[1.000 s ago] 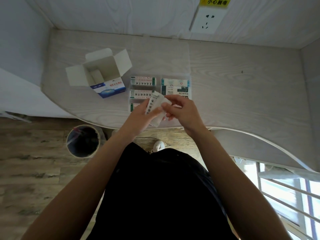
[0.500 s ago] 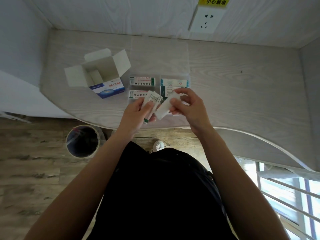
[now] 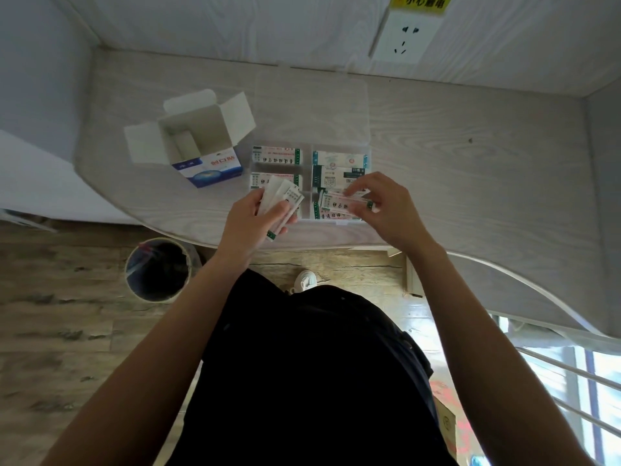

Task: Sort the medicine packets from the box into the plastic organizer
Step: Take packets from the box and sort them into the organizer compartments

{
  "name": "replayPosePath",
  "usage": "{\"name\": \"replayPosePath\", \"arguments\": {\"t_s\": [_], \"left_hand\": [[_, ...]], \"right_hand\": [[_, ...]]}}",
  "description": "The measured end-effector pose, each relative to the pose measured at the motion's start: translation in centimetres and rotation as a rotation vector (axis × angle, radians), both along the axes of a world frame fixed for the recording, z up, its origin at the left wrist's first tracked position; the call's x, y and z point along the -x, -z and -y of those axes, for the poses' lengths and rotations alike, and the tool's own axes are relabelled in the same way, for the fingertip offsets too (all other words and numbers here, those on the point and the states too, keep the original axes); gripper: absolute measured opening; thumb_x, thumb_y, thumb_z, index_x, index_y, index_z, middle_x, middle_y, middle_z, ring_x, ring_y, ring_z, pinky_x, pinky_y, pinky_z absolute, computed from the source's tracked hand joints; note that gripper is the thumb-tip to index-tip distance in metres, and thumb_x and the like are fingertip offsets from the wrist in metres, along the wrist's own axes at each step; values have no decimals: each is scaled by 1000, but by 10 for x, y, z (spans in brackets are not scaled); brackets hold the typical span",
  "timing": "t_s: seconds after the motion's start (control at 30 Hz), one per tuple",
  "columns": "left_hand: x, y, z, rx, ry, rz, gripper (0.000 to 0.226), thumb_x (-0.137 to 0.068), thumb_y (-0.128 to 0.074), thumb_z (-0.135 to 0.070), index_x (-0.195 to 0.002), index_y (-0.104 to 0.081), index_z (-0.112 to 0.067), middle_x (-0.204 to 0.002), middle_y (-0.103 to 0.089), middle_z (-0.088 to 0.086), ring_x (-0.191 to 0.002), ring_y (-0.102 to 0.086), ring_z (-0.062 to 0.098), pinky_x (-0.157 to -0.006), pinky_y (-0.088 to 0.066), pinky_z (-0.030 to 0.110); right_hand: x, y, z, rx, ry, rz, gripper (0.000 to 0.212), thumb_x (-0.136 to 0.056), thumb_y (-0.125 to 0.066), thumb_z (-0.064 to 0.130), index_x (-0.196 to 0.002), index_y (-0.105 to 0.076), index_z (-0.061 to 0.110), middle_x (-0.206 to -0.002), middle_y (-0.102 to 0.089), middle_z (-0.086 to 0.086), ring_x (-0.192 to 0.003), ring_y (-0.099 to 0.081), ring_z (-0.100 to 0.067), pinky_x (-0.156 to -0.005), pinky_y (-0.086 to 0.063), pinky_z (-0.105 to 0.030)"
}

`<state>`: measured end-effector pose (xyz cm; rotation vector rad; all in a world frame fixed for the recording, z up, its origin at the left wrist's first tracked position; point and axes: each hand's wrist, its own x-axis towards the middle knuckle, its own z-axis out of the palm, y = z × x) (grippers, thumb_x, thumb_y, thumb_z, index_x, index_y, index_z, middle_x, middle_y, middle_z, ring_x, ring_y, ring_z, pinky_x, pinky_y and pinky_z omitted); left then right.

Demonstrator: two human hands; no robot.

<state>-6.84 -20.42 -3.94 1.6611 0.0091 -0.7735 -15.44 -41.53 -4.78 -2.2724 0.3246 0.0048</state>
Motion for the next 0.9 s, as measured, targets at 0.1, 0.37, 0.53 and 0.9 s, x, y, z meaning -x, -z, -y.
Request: {"name": "replayPosePath", "arguments": {"t_s": [0.1, 0.37, 0.53, 0.9], "left_hand": [[0, -1, 1, -11, 10, 6, 16, -90, -59, -13, -105, -59, -9, -88, -69, 6, -69, -68, 9, -60, -55, 23], [0, -3, 4, -15, 19, -26, 20, -90, -59, -14, -109, -58, -10, -90, -68, 2, -72, -69, 9, -63, -56, 26], [0, -6, 6, -15, 17, -31, 15, -90, -59, -14, -105, -57, -13, -91, -68, 1, -71, -69, 7, -64, -57, 28], [2, -5, 11, -45, 67, 44, 17, -82, -69, -18, -91, -60, -29, -90, -71, 0, -82, -70, 21, -72, -57, 37]], "right_hand": [[-3, 5, -3, 137, -53, 29, 11, -85, -64, 7, -94, -69, 11, -101, -66, -3, -91, -58, -9, -83, -46, -23], [-9, 12, -15, 693, -284, 40, 25, -75, -74, 8, -97, -69, 20, -84, -67, 1, -75, -62, -19, -53, -48, -26], [-16, 12, -25, 817, -289, -41, 15, -70, -78, 16, -84, -72, 19, -79, -65, 2, -72, -61, -16, -53, -47, -25], [-15, -12, -36, -16, 196, -94, 21, -90, -59, 31, -103, -67, 17, -87, -65, 4, -65, -58, -4, -63, -48, -19]]}}
